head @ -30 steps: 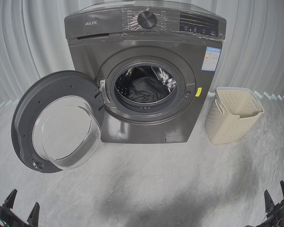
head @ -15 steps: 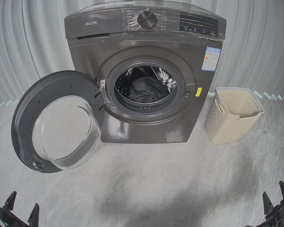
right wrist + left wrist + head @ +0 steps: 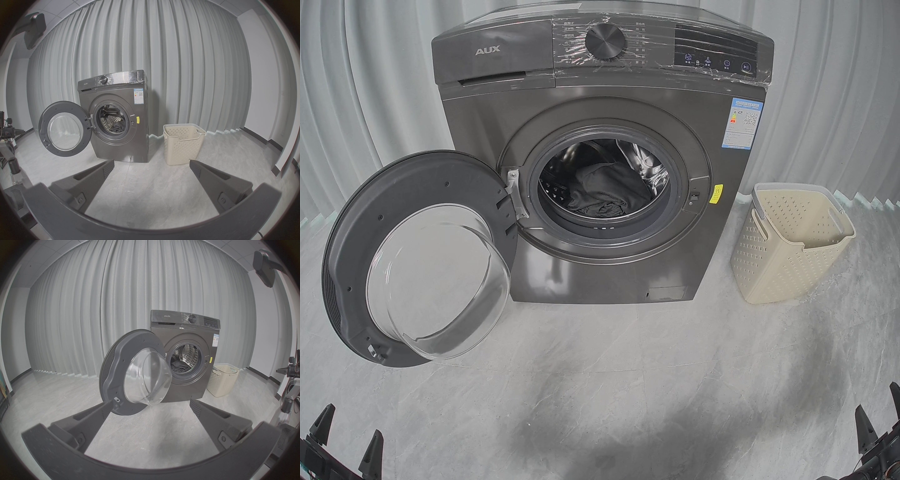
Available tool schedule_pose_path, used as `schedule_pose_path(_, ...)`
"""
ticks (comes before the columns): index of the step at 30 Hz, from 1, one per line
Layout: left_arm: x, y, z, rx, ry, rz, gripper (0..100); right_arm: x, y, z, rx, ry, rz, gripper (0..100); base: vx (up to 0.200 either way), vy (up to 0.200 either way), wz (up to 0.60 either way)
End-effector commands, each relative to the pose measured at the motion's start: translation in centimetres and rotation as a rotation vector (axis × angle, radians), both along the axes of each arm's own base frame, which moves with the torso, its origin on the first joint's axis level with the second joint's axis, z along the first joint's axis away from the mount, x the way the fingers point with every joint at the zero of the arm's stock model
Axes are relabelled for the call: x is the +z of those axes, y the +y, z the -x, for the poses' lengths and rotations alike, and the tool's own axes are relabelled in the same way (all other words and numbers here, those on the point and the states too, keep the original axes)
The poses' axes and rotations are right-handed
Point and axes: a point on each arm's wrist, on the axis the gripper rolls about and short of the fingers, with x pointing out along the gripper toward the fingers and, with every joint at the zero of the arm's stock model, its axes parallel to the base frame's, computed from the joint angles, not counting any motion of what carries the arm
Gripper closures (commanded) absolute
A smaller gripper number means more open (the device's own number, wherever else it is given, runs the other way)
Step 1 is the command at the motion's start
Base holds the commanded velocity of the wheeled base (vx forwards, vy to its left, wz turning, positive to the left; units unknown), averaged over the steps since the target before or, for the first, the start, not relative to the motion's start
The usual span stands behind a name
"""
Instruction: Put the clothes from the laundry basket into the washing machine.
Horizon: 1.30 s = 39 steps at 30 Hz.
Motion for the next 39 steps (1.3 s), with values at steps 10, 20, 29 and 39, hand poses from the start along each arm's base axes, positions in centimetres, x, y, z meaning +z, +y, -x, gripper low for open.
schedule_pose_path(10,-0.48,0.0,-0.03,0.0,0.005,-0.002,0,-0.52,0.0,-0.04,0.001,0.005,0.0,0,0.0,0.2,0.0)
schedule_pose_path(20,-0.48,0.0,-0.03,0.0,0.005,-0.003,0,-0.52,0.0,-0.04,0.001,0.005,0.0,0,0.0,0.0,0.0)
schedule_pose_path(29,-0.48,0.0,-0.03,0.0,0.005,-0.005,0,-0.52,0.0,-0.04,0.001,0.005,0.0,0,0.0,0.089,0.0)
schedule_pose_path(39,-0.48,0.0,-0.03,0.0,0.005,-0.005,0,-0.52,0.0,-0.04,0.001,0.005,0.0,0,0.0,0.16,0.0)
